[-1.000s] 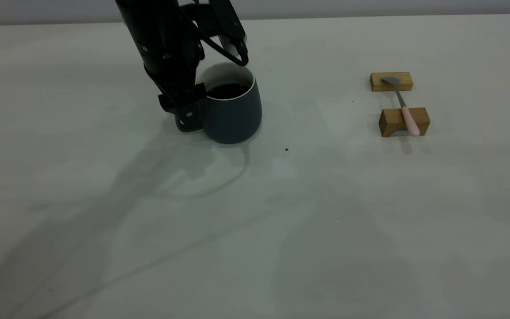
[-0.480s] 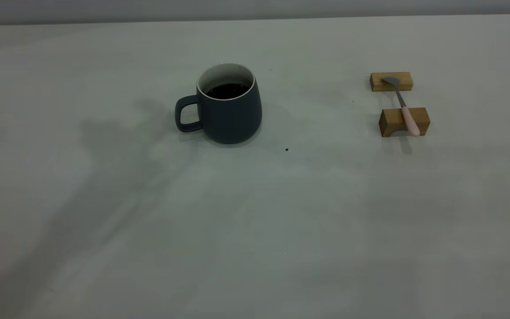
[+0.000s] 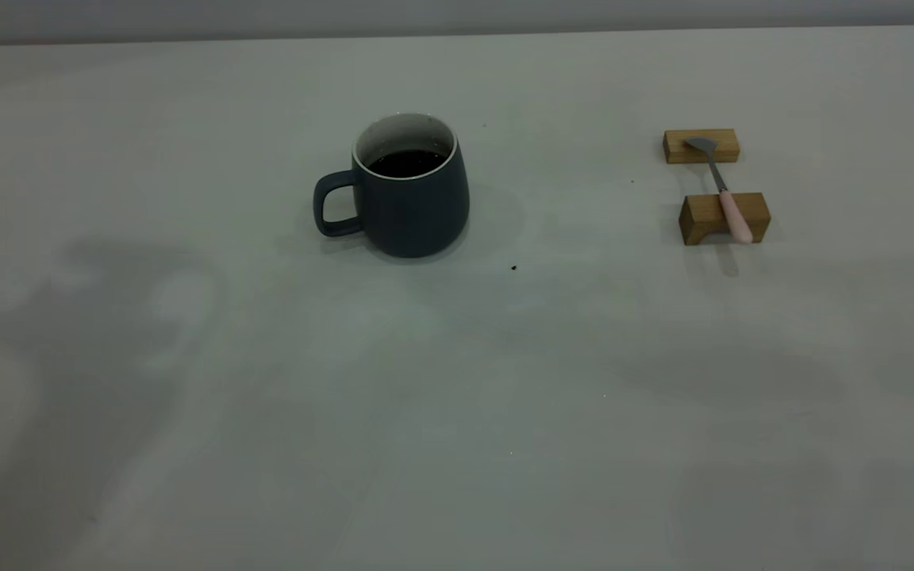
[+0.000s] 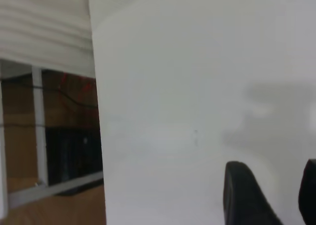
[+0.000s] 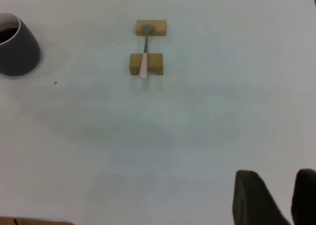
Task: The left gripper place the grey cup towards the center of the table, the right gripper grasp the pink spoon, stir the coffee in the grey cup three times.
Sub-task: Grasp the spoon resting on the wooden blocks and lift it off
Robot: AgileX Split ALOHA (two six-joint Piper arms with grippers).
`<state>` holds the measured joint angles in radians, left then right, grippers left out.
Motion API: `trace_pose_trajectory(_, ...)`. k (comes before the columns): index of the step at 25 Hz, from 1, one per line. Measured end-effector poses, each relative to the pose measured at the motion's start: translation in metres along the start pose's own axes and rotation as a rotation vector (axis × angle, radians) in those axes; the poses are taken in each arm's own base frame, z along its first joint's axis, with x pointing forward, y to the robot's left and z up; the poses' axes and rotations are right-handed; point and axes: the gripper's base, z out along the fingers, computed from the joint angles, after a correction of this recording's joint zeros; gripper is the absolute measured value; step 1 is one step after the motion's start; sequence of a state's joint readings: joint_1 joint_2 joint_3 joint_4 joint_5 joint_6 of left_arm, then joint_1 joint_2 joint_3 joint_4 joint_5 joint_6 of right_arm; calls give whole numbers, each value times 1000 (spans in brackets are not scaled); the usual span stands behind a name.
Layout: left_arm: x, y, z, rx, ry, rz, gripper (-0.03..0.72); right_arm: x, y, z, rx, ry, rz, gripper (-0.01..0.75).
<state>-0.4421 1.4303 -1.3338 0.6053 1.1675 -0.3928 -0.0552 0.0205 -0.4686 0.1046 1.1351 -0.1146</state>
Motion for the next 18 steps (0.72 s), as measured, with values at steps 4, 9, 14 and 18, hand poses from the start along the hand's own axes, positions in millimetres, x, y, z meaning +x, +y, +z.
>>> trace_pose_trajectory(4, 44, 18, -21, 63, -21, -105, 342, 0, 0, 0, 0, 0, 0, 237)
trace_pose_trajectory(9, 107, 39, -40, 138, -76, -179, 342, 0, 0, 0, 0, 0, 0, 237)
trace_pose_trajectory(14, 187, 57, -51, 236, -193, -233, 342, 0, 0, 0, 0, 0, 0, 237)
trace_pose_trajectory(18, 242, 63, -51, 302, -312, -273, 342, 0, 0, 0, 0, 0, 0, 237)
